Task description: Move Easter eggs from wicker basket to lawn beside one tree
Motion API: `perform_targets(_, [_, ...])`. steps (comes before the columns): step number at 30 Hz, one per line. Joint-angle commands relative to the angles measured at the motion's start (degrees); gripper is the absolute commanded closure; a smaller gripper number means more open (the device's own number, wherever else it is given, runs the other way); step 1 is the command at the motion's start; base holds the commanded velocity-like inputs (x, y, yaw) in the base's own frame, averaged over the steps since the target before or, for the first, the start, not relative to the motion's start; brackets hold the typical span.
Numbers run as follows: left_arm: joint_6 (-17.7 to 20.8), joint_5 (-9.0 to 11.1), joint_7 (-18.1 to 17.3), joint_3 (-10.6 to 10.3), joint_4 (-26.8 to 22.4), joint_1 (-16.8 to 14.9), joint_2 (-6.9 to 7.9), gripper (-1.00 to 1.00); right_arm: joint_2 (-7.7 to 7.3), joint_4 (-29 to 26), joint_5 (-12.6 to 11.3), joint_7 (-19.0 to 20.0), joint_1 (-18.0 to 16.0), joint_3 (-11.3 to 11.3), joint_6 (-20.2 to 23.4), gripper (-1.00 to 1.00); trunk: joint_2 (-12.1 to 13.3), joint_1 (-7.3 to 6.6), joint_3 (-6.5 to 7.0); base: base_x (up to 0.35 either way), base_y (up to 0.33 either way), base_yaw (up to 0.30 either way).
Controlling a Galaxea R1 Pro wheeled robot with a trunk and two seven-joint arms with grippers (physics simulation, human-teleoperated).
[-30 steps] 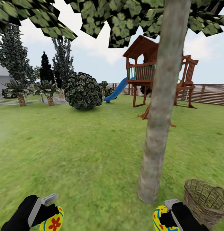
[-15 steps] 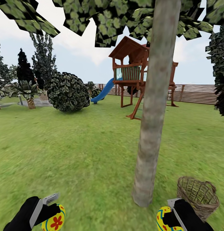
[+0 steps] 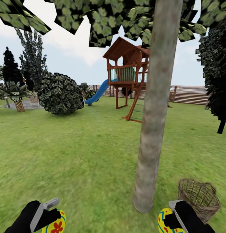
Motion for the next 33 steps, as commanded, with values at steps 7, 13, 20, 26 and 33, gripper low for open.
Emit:
perform_targets(7, [0.2, 0.2, 0.0, 0.0, 0.0, 0.0, -0.34, 1.0, -0.13, -0.3, 0.4, 0.4, 0.0, 0.0, 0.2, 1.0, 0.0, 0.04, 0.25, 0.155, 0.059, -0.208])
perform_targets(13, [0.1, 0.2, 0.1, 0.0, 0.4, 0.0, -0.52, 1.0, -0.14, -0.5, 0.4, 0.4, 0.0, 0.1, 0.4, 1.0, 0.0, 0.04, 0.53, 0.007, 0.001, -0.273])
perform_targets(20, [0.0, 0.2, 0.1, 0.0, 0.4, 0.0, -0.69, 1.0, -0.14, -0.6, 0.4, 0.4, 0.0, 0.1, 0.5, 1.0, 0.0, 0.04, 0.87, 0.0, 0.0, -0.273])
perform_targets(26, [0.0, 0.2, 0.1, 0.0, 0.4, 0.0, -0.7, 1.0, -0.14, -0.6, 0.5, 0.4, 0.0, 0.1, 0.5, 1.0, 0.0, 0.04, 1.15, 0.0, 0.0, -0.272])
perform_targets(33, [-1.1, 0.3, -0.1, 0.0, 1.0, 0.0, -0.76, 1.0, -0.05, -0.6, 0.6, 0.4, 0.0, 0.3, 0.5, 1.0, 0.0, 0.04, 1.32, 0.118, 0.0, -0.14])
